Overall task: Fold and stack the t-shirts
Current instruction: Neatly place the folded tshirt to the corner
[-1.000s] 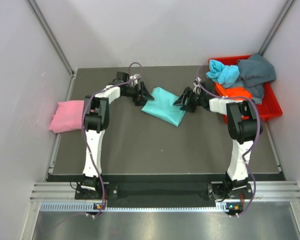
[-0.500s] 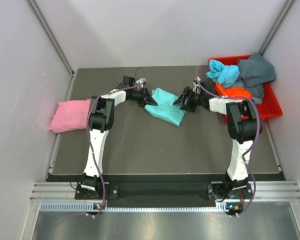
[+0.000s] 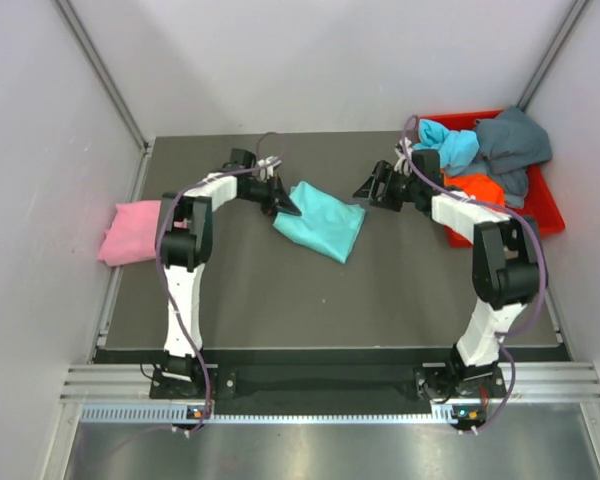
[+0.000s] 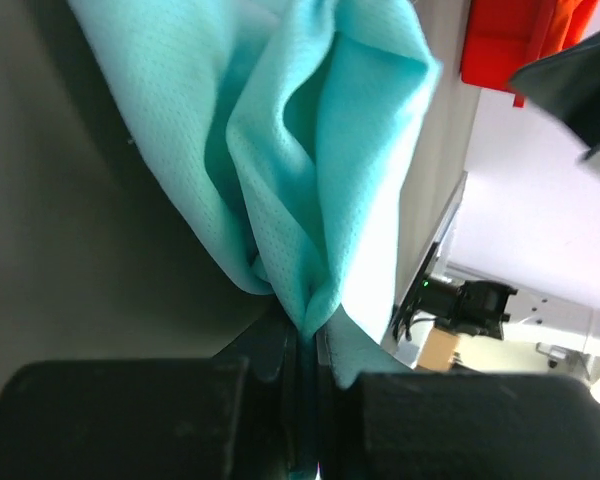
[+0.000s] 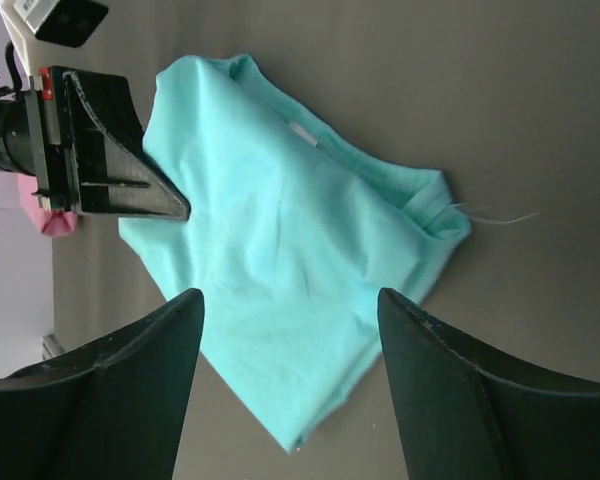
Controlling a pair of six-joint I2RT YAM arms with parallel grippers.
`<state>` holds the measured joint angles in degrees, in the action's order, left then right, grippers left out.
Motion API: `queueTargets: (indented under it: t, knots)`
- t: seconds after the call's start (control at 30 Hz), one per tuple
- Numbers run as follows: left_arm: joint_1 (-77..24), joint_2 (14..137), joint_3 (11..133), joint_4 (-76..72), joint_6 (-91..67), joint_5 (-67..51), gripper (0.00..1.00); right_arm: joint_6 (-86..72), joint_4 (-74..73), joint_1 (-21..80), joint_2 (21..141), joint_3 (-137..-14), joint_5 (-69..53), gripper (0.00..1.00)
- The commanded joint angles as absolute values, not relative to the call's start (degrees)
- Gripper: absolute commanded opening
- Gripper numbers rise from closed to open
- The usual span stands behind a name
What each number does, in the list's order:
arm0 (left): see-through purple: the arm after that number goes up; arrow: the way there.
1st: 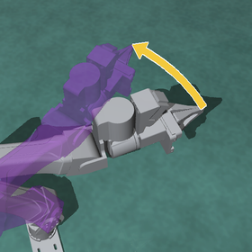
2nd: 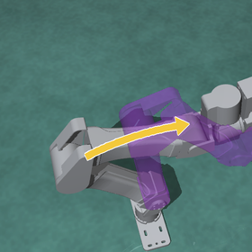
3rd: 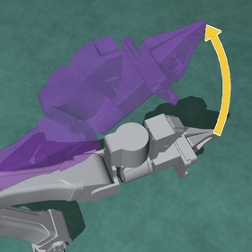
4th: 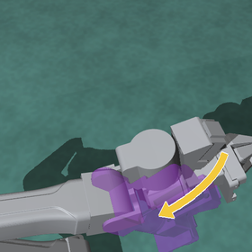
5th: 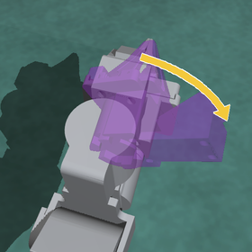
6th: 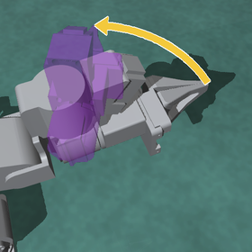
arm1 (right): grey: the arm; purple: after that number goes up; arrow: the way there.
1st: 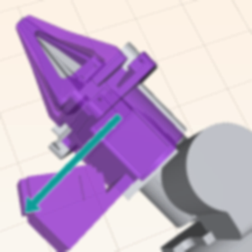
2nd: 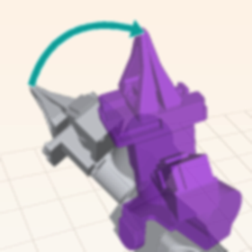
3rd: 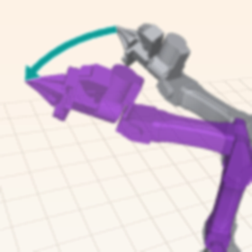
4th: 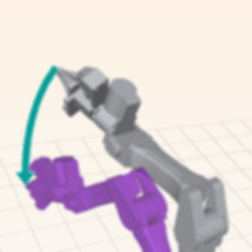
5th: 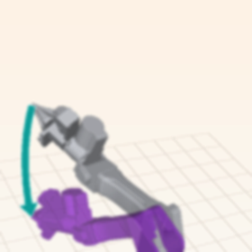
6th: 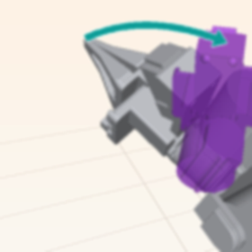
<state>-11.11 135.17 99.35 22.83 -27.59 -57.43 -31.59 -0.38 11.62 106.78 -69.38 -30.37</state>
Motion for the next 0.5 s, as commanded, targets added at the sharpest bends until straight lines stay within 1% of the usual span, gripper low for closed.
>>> queueTargets:
  t: [0.0,0.03,0.13,0.27,0.4,0.47]
  knots:
    - [-7.30,126.14,100.02,37.42,-14.71,-55.38,0.00,-27.96,-1.04,10.02,98.71,-68.03,-28.92,0.72]
    - [-5.73,125.43,99.76,42.31,-12.76,-54.24,0.00,-27.34,-2.27,9.67,96.87,-66.72,-27.87,0.74]
    - [-3.44,123.67,100.72,49.99,-4.50,-50.28,0.00,-26.10,-3.25,8.18,93.53,-63.56,-27.07,0.76]
    - [-0.45,122.43,104.40,63.07,4.03,-44.92,0.00,-25.23,-3.95,5.90,89.83,-60.21,-26.90,0.76]
    - [3.60,120.33,106.34,69.59,10.35,-40.00,0.00,-25.58,-3.43,4.22,86.93,-57.31,-27.16,0.77]
    - [5.18,119.36,107.48,70.75,11.07,-37.02,0.00,-25.84,-2.99,3.08,85.09,-55.38,-27.16,0.77]
